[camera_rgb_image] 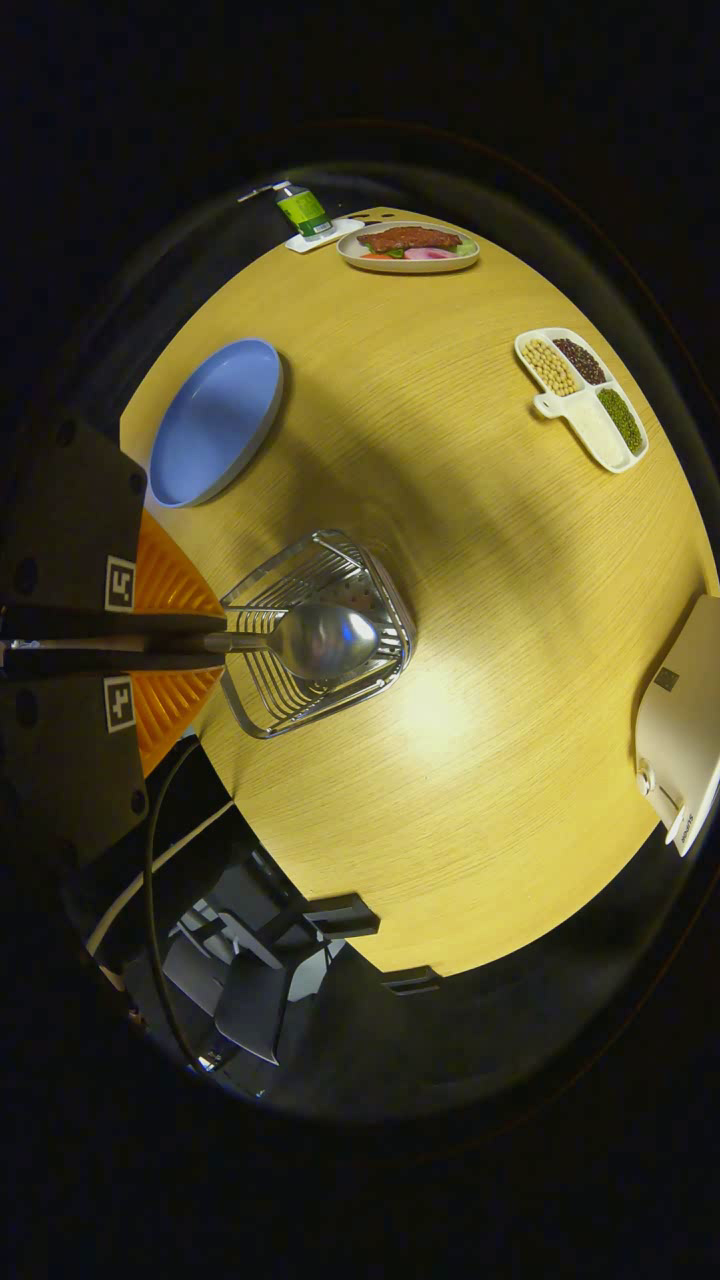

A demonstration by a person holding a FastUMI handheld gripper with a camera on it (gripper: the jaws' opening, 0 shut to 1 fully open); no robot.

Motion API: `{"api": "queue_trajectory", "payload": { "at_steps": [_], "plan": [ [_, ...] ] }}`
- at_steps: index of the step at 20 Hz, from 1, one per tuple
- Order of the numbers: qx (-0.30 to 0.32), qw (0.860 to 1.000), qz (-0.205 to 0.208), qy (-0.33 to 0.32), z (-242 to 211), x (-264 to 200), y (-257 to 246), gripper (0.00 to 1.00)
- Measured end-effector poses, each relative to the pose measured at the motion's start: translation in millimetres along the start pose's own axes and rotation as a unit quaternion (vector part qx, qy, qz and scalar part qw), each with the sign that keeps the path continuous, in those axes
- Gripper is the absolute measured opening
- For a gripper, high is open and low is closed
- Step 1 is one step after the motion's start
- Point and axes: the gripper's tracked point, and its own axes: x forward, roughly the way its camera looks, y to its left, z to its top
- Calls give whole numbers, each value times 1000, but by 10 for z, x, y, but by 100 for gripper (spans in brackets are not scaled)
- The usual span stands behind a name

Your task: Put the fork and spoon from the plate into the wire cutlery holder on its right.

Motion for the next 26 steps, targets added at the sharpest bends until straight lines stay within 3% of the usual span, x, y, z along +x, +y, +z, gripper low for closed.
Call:
{"api": "queue_trajectory", "payload": {
  "at_steps": [6,8,9,10,13,18,21,24,26],
  "plan": [
    [-9,999,-26,16,32,32,-69,20],
    [-8,999,-31,11,43,8,-87,34],
    [-8,999,-35,8,37,-16,-106,49],
    [-10,999,-41,3,38,-41,-131,56],
    [-12,999,-49,-15,-10,-130,-161,100],
    [-31,996,-52,-60,-131,-336,-90,99],
    [-37,991,-37,-125,-157,-549,28,99],
    [-45,976,-22,-210,-161,-818,87,99],
    [-64,959,-26,-276,-125,-1061,47,99]
  ]
}}
